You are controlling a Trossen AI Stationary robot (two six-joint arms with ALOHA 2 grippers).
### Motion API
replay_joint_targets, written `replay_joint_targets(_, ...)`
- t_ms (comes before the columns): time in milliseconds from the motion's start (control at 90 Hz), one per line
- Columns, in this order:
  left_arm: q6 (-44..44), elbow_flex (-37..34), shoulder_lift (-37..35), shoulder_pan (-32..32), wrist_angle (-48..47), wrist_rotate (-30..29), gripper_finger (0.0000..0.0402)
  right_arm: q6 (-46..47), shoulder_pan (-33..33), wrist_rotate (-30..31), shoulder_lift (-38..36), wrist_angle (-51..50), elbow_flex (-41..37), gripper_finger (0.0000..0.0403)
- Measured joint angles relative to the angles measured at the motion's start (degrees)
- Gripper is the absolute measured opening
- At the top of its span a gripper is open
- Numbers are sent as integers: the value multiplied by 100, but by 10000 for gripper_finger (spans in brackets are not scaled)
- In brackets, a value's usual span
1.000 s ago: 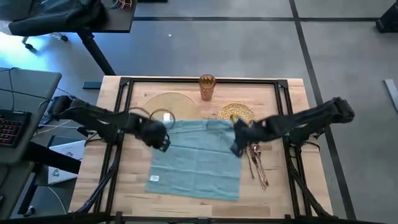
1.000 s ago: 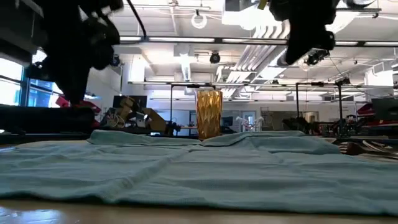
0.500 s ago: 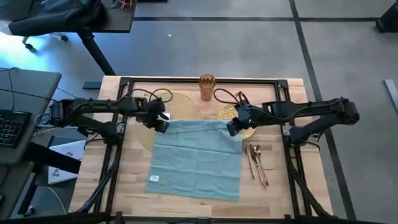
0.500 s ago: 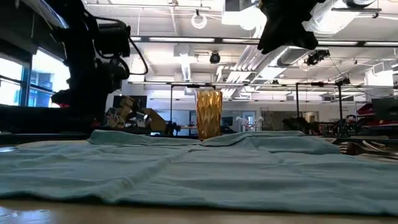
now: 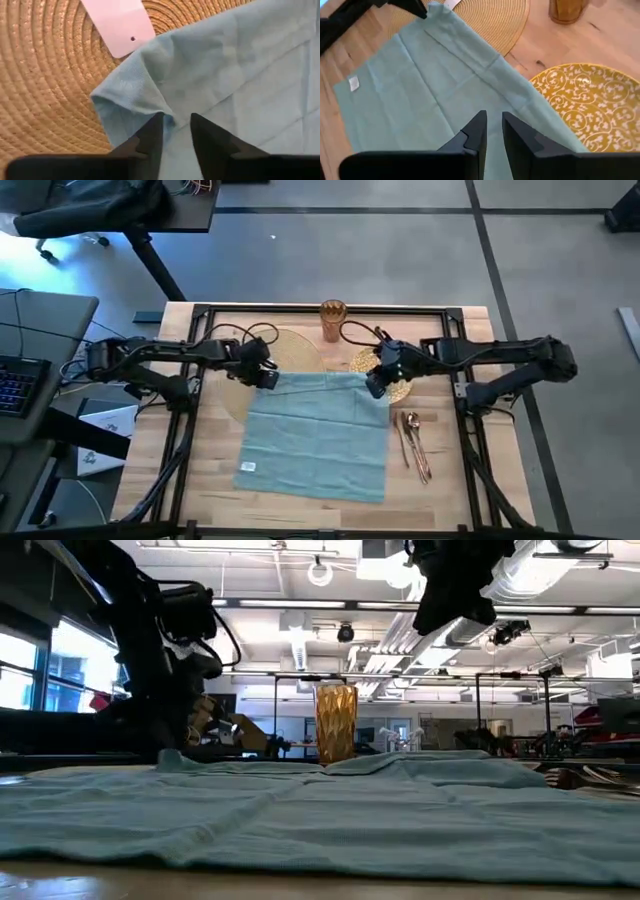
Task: Set table place
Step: Fold the blue table napkin
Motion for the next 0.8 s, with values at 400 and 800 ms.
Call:
replay_joint_targets(400,-1351,57,-682,132,1088,-713,0,-597,-172,-155,0,-85,-1,44)
replay_joint_targets(800,-2091,46,-654,872,698,-2681,9,-592,-172,-155,2,-261,-1,44)
